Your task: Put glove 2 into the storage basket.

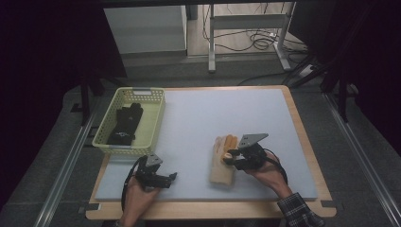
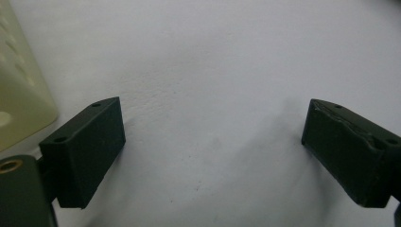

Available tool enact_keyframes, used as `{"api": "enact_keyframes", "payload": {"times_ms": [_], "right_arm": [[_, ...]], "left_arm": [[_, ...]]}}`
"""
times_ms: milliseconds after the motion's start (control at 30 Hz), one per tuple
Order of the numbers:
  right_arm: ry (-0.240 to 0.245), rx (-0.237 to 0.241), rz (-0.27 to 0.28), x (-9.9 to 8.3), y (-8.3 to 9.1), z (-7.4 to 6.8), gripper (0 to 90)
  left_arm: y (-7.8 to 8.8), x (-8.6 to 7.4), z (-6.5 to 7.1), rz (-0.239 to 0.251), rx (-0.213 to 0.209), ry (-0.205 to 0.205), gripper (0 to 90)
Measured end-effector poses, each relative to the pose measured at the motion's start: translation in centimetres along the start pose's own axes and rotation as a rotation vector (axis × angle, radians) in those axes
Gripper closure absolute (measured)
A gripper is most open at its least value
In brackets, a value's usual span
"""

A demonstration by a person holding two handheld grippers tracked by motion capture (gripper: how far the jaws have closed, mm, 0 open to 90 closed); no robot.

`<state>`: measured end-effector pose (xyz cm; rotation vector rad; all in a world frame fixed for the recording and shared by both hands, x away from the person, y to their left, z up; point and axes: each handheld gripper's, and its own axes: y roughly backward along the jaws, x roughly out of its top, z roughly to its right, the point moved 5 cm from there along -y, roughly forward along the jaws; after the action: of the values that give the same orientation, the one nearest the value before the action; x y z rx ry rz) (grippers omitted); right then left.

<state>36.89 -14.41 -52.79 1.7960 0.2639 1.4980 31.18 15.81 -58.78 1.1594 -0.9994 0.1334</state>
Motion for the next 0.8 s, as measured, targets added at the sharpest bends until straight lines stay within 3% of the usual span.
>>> {"api": "enact_keyframes", "payload": {"times_ms": [100,233,367,433,533,800], "right_arm": [[-0.025,-0.035,0.0,0.1,0.4,0.2,46.5],[-0.148,-0.037,0.025,0.4,1.2,0.4,43.2],[-0.211,-0.085,-0.033,0.2,0.4,-0.4,42.6],[-0.21,-0.101,-0.049,0.0,-0.2,-0.8,55.0],[-0.186,-0.11,-0.03,0.1,-0.1,-1.1,62.8],[-0.075,-0.049,0.02,1.7,2.1,-1.2,64.8]], "left_arm": [[0.0,0.0,0.0,0.0,0.0,0.0,7.2],[0.0,0.0,0.0,0.0,0.0,0.0,7.2],[0.0,0.0,0.0,0.0,0.0,0.0,7.2],[0.0,0.0,0.0,0.0,0.0,0.0,7.2],[0.0,0.0,0.0,0.0,0.0,0.0,7.2],[0.0,0.0,0.0,0.003,0.0,0.003,7.2]]}}
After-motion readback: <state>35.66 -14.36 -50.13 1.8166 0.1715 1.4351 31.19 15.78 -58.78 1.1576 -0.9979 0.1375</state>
